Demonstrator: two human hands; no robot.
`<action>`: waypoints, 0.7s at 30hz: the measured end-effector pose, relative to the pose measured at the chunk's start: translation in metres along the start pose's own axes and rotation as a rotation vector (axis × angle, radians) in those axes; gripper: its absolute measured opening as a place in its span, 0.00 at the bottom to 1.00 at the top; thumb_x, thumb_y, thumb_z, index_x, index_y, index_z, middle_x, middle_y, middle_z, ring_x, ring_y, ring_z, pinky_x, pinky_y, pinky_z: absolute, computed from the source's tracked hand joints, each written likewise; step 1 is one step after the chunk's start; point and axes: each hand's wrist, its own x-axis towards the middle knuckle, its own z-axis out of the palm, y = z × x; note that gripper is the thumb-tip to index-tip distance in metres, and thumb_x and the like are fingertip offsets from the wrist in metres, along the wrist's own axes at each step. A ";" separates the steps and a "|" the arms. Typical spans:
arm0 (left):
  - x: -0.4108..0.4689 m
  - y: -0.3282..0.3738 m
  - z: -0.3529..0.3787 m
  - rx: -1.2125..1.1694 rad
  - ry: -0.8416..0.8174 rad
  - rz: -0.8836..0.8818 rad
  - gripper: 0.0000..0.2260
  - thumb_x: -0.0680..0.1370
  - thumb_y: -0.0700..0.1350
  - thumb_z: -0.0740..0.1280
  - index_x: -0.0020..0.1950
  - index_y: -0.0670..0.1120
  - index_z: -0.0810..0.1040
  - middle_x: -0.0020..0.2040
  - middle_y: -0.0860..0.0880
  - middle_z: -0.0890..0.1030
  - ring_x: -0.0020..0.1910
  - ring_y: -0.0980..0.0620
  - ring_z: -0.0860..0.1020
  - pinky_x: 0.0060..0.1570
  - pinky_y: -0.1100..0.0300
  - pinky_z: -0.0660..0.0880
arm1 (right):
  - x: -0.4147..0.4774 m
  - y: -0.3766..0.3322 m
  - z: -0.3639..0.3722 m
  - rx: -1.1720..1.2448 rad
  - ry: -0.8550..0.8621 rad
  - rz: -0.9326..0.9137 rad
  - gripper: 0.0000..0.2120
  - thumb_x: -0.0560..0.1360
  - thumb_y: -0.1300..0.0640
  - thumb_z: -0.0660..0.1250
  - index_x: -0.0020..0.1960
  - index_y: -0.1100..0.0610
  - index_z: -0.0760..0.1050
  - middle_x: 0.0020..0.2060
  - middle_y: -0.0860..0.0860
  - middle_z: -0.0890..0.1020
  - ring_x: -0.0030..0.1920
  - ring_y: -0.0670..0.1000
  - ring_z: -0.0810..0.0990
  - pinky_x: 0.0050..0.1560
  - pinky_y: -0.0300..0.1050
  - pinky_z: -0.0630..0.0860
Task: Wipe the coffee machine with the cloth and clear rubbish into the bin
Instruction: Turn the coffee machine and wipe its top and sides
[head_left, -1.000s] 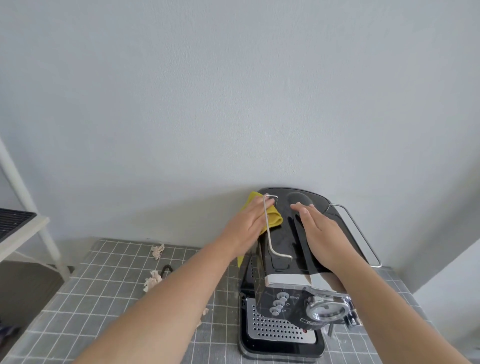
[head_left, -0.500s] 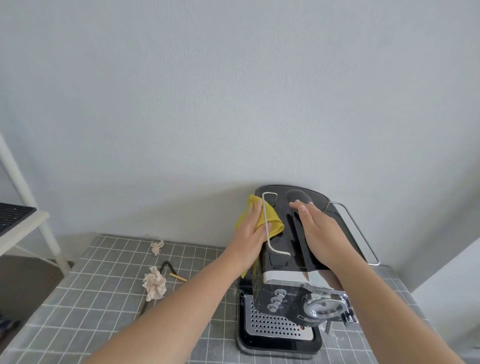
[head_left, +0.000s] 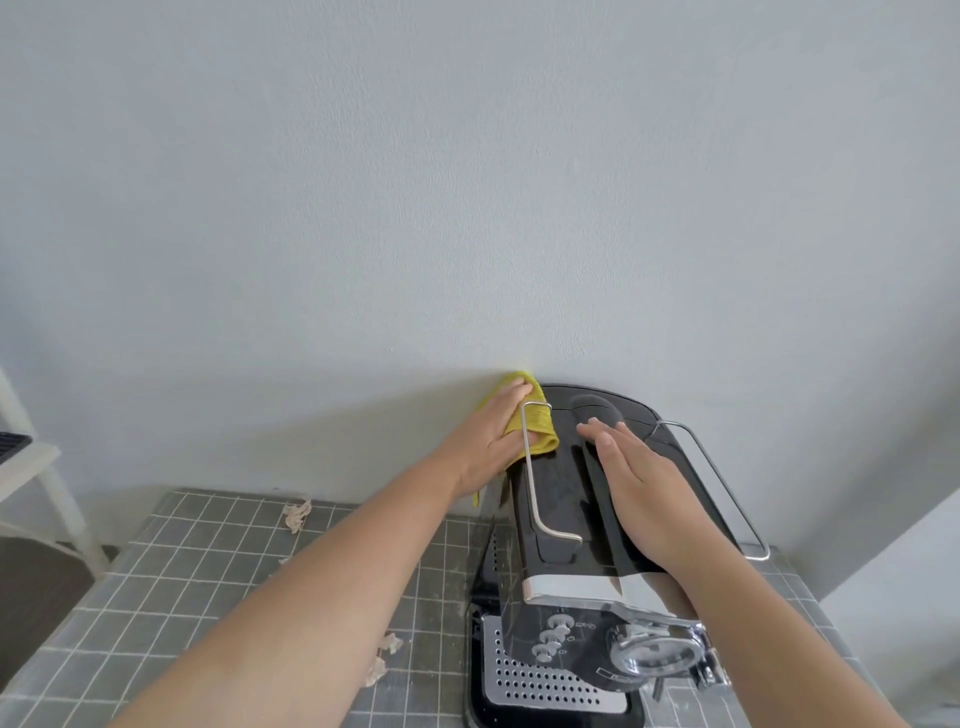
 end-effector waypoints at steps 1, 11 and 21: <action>0.000 0.000 -0.001 0.011 0.001 0.016 0.26 0.81 0.47 0.61 0.77 0.45 0.56 0.79 0.50 0.53 0.78 0.54 0.51 0.72 0.64 0.48 | 0.000 0.000 0.000 -0.001 0.000 -0.001 0.20 0.82 0.50 0.46 0.69 0.47 0.67 0.72 0.42 0.66 0.75 0.43 0.54 0.68 0.38 0.51; -0.097 0.017 0.035 -0.082 0.062 0.209 0.24 0.78 0.56 0.52 0.74 0.60 0.55 0.78 0.58 0.56 0.78 0.58 0.50 0.77 0.50 0.51 | -0.002 -0.002 0.001 -0.031 -0.019 0.007 0.21 0.82 0.49 0.45 0.71 0.49 0.66 0.73 0.44 0.65 0.75 0.45 0.53 0.74 0.46 0.51; -0.034 0.010 0.010 0.124 0.022 0.102 0.36 0.72 0.64 0.50 0.76 0.46 0.59 0.78 0.49 0.57 0.78 0.52 0.53 0.76 0.49 0.53 | -0.001 0.000 0.000 -0.048 -0.038 0.001 0.22 0.82 0.48 0.44 0.71 0.50 0.65 0.73 0.44 0.63 0.75 0.45 0.52 0.74 0.47 0.51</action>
